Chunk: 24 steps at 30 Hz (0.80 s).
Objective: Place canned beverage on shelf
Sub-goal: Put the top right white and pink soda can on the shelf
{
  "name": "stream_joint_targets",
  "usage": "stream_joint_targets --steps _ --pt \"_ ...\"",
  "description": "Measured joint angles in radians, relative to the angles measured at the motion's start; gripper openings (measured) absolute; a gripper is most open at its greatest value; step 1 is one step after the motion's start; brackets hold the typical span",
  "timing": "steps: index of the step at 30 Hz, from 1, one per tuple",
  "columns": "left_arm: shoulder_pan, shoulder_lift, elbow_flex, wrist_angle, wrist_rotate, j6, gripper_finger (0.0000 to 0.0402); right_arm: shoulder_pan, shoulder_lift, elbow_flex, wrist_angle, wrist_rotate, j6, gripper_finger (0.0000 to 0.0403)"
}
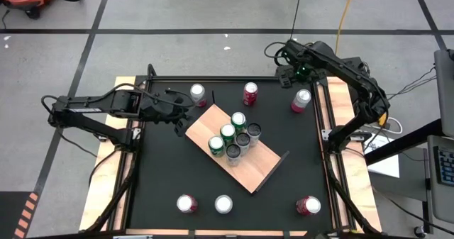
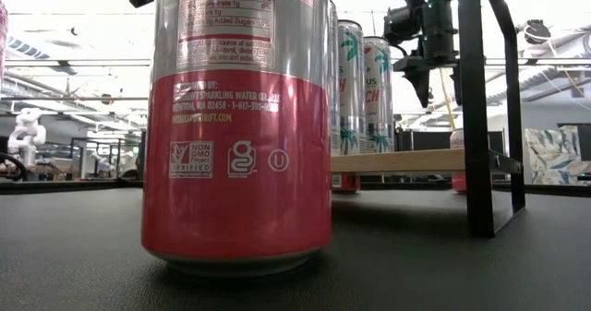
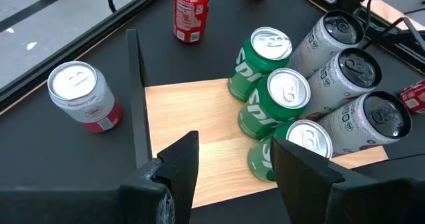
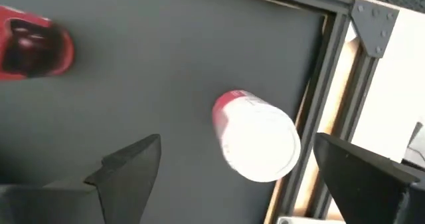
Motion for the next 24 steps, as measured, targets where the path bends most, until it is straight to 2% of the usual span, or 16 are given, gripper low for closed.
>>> stream_joint_targets --steps 11,24 --pt "0.000 0.005 0.000 0.000 0.006 -0.006 0.0187 -0.101 0.000 -0.133 0.020 -0.061 -0.120 0.0373" --pt "0.000 0.005 0.000 0.000 0.019 -0.005 0.0187 -0.128 0.000 -0.137 0.001 -0.138 -0.150 0.0373"
